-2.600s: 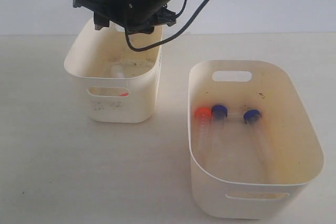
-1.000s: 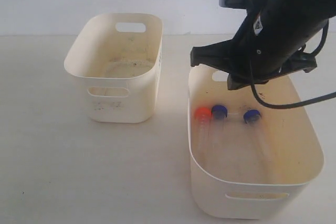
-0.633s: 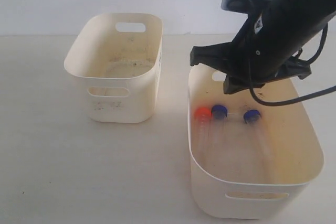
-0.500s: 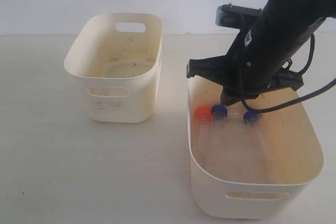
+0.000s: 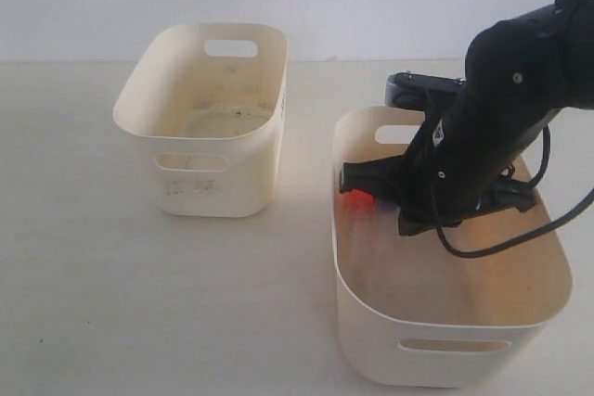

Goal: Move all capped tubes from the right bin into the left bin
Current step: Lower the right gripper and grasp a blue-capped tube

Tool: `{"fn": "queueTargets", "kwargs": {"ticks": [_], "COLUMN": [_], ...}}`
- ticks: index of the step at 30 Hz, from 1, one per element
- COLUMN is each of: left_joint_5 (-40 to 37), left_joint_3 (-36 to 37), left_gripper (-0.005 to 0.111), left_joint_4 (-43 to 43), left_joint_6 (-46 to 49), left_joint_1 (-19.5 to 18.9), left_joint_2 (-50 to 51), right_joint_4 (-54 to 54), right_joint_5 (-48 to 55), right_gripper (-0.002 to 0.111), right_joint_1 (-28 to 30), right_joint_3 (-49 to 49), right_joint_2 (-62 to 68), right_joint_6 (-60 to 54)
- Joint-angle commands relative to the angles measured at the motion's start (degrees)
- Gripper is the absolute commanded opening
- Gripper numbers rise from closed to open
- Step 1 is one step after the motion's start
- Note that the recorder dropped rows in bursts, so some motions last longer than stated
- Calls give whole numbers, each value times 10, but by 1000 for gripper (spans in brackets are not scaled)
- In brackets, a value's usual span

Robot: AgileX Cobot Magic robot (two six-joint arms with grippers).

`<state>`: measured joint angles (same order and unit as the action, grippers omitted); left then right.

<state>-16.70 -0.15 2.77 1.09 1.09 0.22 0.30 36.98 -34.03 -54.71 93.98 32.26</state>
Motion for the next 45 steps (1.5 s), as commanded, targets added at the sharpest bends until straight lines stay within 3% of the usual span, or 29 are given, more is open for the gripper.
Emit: {"fn": "queueTargets", "kwargs": {"ticks": [1,20,22,28,45], "left_joint_5": [-2,-2,-2,-2,-2], "left_joint_3": [2,2,2,2,2], "left_gripper": [4,4,4,4,4], "left_joint_4": [5,5,5,5,5], "left_joint_6": [-1,-1,-1,-1,-1], "left_joint_1": [1,1,1,1,1], "left_joint_2": [-2,-2,-2,-2,-2], "right_joint_4": [5,5,5,7,20], "right_joint_5": [-36,-67,-75,-112,-117], "right_gripper": [0,1,6,42,42], "right_joint_1": [4,4,4,4,4], "right_joint_3": [9,9,9,9,8], "right_joint_2": [0,66,66,66,100], "right_joint_6": [2,9,9,10,16]}}
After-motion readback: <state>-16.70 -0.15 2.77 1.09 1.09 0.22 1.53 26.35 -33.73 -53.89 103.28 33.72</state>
